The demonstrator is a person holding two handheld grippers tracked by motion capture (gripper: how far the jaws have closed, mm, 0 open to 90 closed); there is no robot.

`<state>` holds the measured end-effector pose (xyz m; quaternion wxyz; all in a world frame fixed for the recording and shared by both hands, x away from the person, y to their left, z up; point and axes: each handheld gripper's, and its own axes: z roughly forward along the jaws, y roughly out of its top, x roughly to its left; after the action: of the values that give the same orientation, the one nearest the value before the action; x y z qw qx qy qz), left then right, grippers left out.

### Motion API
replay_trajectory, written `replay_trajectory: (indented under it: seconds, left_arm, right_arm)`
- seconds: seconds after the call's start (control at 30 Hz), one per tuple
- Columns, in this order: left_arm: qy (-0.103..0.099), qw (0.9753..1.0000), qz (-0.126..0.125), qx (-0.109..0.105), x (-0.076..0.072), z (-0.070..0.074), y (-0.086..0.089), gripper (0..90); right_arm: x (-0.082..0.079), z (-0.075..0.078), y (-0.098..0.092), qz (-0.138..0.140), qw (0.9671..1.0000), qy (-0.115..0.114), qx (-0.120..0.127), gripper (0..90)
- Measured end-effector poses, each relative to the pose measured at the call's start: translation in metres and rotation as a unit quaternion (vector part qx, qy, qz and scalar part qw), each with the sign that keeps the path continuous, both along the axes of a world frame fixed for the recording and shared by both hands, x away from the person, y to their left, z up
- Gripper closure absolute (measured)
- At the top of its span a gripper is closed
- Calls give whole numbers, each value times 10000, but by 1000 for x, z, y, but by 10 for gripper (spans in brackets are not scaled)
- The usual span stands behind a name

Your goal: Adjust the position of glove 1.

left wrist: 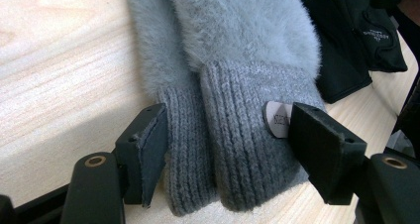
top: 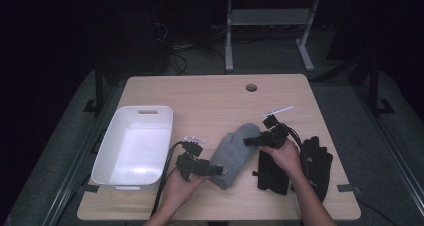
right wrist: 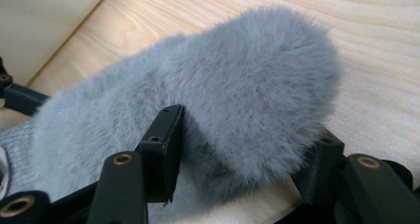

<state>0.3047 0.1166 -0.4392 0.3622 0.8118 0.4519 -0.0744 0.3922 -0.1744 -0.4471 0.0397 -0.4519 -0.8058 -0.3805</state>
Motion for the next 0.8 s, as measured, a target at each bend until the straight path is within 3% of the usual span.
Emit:
replay_trajectory:
  seconds: [0.17, 0.33, 0.5, 0.6, 0.8]
  left_arm:
    - [228, 9996, 22, -154, 1, -6, 3, 326]
    - [270, 9992, 20, -277, 1, -8, 4, 365]
    - [235, 9992, -110, -304, 1, -6, 5, 450]
    - [246, 9987, -141, -419, 1, -7, 8, 513]
    - [408, 9956, 12, -843, 0, -10, 12, 557]
  right_arm:
    - [4, -4, 3, -131, 9998, 126, -39, 451]
    - [6, -9, 6, -192, 9994, 289, 29, 472]
    - [6, -13, 9, -150, 9990, 349, 253, 594]
    - [5, -12, 12, -94, 9989, 327, 322, 680]
    - [4, -8, 13, -40, 9990, 283, 354, 724]
